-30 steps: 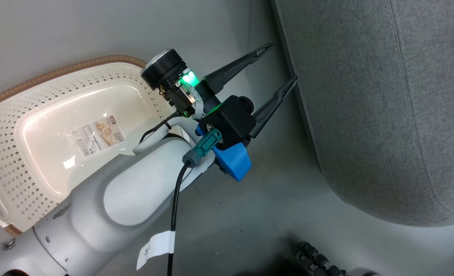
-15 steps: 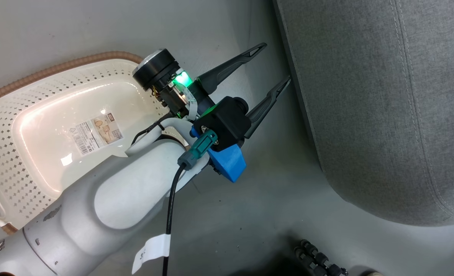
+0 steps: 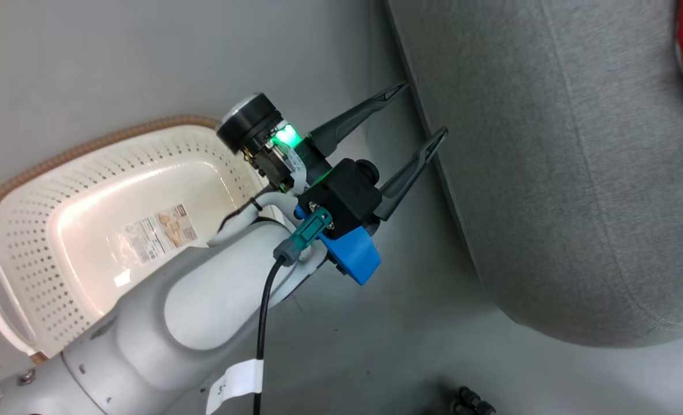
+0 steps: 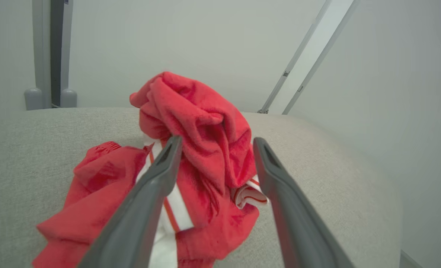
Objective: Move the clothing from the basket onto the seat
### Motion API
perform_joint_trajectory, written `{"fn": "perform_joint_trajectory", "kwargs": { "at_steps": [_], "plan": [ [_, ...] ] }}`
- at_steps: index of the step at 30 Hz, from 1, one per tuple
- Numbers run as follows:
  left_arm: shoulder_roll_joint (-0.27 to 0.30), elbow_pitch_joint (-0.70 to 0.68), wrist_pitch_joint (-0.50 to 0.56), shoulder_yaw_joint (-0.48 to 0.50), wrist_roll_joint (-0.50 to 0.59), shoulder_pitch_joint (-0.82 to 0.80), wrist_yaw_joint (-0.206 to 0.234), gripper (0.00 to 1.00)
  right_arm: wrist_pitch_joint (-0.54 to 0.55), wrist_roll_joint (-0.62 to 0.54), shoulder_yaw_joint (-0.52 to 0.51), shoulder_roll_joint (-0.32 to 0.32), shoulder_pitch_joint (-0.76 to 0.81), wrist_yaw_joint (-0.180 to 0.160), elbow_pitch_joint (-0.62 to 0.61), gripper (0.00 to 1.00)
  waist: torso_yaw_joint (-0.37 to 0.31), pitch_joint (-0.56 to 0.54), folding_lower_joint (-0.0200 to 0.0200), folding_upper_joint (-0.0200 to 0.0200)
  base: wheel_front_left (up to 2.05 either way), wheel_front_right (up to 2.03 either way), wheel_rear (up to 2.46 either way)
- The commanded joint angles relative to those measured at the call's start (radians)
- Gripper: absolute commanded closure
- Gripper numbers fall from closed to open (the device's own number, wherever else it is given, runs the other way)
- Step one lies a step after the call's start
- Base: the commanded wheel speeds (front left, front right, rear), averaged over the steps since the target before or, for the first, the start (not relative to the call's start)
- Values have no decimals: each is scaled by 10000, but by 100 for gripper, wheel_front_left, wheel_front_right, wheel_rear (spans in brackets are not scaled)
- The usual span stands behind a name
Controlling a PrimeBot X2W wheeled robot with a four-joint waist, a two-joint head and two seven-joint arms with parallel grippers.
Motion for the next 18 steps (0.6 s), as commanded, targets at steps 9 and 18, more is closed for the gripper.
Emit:
{"fn": "perform_joint_trajectory", "kwargs": {
  "at_steps": [9,18],
  "plan": [
    [-506,802,-623,733,-643,872,323,0,-35,-108,1406,108,1773,1,-1807,0,454,-2374,0,0,0,0,0],
    [-752,355,-672,2990,-528,2188,687,0,-34,-363,3231,390,2444,1,-2824,0,1546,-4149,0,0,0,0,0]
  ]
}}
